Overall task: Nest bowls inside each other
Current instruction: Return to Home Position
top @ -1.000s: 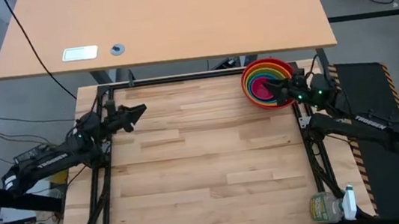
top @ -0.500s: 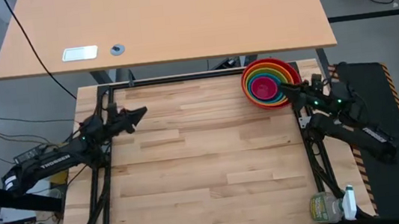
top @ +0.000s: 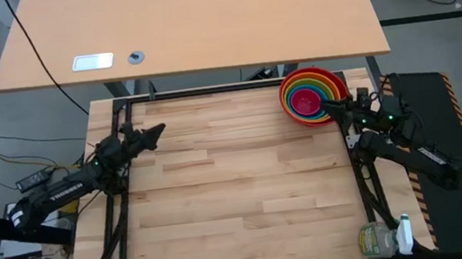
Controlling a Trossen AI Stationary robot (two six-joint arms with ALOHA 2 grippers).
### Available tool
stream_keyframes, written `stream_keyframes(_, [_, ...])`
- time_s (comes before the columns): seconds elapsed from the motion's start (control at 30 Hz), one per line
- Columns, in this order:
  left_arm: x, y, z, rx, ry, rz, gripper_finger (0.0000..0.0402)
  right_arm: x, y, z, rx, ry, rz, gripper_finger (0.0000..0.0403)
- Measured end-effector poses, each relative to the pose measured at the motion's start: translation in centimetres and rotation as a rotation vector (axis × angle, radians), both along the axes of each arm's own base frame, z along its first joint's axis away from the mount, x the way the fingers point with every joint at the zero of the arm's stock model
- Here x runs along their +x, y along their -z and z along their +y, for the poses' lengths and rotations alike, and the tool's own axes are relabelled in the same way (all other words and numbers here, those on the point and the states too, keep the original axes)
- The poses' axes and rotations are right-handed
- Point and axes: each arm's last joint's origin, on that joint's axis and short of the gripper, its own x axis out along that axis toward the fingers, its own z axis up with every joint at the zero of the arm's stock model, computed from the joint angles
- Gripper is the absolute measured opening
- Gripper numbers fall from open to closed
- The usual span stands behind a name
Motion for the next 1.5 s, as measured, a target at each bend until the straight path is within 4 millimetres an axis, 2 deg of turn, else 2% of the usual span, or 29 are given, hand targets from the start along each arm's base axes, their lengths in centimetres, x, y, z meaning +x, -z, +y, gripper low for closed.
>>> stream_keyframes(0.2, [0.0, -0.3, 0.0, -0.028, -0.01, -0.063, 0.0116, 1.3, 2.6, -0.4, 0.045, -0.162, -0.003, 0.0142])
stream_keyframes(0.33, [0.0, -0.2, 0.0, -0.057, 0.008, -0.073, 0.0116, 1.9, 4.1, -0.8, 0.037, -0.148, -0.017, 0.0142])
stream_keyframes(0.5, [0.0, 0.7, 0.0, -0.168, -0.02, -0.043, 0.0116, 2.7, 7.2, -1.4, 0.147, -0.117, -0.021, 0.0142])
stream_keyframes(0.67, [0.0, 0.8, 0.0, -0.16, -0.016, -0.024, 0.0116, 2.9, 7.3, -1.8, 0.195, -0.059, -0.107, 0.0141])
stream_keyframes(0.83, [0.0, 0.8, 0.0, -0.146, -0.015, -0.012, 0.0116, 2.7, 7.7, -2.2, 0.264, 0.108, -0.141, 0.0142])
stream_keyframes(1.1, [0.0, 0.8, 0.0, -0.145, -0.015, -0.011, 0.0116, 2.6, 7.8, -2.2, -0.081, 0.126, 0.084, 0.0142])
stream_keyframes(1.5, [0.0, 0.8, 0.0, -0.143, -0.015, -0.01, 0.0116, 2.7, 7.8, -2.2, -0.104, 0.124, 0.096, 0.0142])
